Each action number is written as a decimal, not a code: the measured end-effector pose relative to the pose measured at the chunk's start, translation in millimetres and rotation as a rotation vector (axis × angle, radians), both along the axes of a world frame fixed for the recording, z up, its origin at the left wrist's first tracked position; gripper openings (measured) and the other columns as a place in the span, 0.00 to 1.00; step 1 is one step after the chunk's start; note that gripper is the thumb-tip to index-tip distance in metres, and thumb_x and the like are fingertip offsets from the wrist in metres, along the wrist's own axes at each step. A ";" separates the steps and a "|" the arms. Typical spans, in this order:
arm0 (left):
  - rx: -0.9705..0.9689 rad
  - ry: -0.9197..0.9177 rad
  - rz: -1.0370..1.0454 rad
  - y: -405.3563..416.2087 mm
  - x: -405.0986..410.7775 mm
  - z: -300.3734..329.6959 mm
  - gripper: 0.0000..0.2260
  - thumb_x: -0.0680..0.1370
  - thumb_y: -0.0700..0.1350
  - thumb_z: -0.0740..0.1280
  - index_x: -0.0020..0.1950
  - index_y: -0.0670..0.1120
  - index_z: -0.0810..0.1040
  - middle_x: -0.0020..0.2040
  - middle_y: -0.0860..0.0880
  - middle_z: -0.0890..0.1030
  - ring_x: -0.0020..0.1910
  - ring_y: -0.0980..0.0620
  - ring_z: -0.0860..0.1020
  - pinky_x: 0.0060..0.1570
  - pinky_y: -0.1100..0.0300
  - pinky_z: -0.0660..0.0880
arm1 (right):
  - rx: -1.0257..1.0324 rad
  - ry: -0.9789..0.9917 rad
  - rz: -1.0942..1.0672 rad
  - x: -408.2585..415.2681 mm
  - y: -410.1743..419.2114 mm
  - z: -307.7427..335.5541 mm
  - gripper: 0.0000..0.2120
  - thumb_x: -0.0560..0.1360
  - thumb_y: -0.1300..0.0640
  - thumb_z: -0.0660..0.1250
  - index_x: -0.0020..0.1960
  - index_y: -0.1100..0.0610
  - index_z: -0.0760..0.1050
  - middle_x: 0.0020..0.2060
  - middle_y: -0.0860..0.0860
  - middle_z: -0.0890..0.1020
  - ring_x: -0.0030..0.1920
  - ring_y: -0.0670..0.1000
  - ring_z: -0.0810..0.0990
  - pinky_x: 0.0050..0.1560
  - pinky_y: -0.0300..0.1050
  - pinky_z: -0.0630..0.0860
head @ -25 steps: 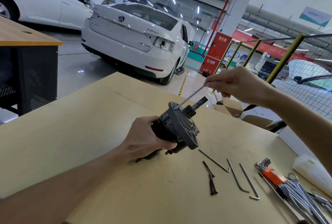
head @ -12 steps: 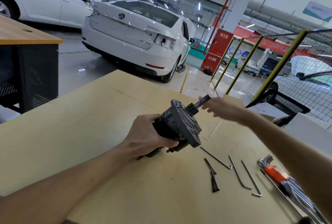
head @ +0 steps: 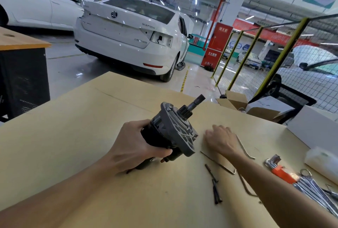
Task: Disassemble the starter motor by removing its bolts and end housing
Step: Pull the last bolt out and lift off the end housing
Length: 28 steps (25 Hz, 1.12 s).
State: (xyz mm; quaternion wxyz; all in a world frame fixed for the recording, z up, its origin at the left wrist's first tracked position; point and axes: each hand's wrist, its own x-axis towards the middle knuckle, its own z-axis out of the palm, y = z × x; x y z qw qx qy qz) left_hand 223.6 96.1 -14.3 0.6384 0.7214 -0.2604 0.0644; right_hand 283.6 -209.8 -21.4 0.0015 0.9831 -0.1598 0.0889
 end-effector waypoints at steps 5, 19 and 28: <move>0.011 -0.019 -0.019 -3.0 0.3 0.8 0.12 0.60 0.46 0.80 0.40 0.53 0.82 0.33 0.48 0.83 0.30 0.51 0.81 0.30 0.62 0.75 | -0.176 0.343 -0.448 -12.3 -41.3 20.1 0.20 0.77 0.53 0.59 0.66 0.59 0.73 0.66 0.60 0.74 0.64 0.61 0.74 0.63 0.62 0.69; -0.036 0.009 0.022 -1.0 -2.6 0.2 0.16 0.58 0.50 0.81 0.44 0.55 0.85 0.40 0.50 0.86 0.38 0.51 0.84 0.36 0.62 0.78 | 0.008 -0.197 0.318 -40.3 17.1 96.5 0.07 0.80 0.50 0.64 0.47 0.51 0.79 0.34 0.46 0.79 0.33 0.43 0.75 0.32 0.39 0.67; -0.167 -0.138 0.112 1.6 -17.1 -0.6 0.14 0.57 0.51 0.78 0.41 0.56 0.82 0.37 0.51 0.84 0.36 0.55 0.81 0.38 0.67 0.75 | 0.545 -0.345 0.681 -104.9 116.1 207.3 0.08 0.81 0.58 0.63 0.47 0.55 0.80 0.34 0.50 0.82 0.34 0.43 0.83 0.39 0.37 0.80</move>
